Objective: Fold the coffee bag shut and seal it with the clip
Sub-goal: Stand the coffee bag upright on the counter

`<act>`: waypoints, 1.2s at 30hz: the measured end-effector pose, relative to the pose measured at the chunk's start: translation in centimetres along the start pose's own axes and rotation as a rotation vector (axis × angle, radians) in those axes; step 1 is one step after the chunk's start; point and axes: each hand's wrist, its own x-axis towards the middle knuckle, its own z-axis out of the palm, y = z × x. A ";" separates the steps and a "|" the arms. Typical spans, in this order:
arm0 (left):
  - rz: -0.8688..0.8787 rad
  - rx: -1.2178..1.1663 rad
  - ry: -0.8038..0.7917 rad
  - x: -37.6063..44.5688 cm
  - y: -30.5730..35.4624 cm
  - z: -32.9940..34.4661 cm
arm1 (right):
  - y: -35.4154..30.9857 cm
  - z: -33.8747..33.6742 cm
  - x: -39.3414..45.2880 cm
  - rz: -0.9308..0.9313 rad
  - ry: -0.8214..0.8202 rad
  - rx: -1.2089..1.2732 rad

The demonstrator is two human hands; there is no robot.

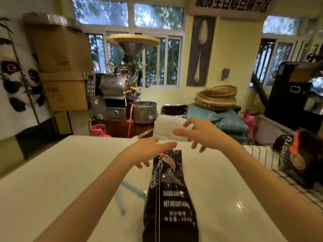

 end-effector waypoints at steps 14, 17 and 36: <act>-0.203 -0.123 -0.155 -0.1 -4.6 5.0 | 5.1 6.7 -0.5 0.447 -0.432 0.122; -0.203 -0.119 -0.143 0.1 -4.7 5.3 | 5.5 7.7 -0.7 0.472 -0.469 0.117; 0.228 -0.271 0.218 -0.5 -4.3 4.3 | 3.4 6.5 -1.9 0.198 -0.043 0.271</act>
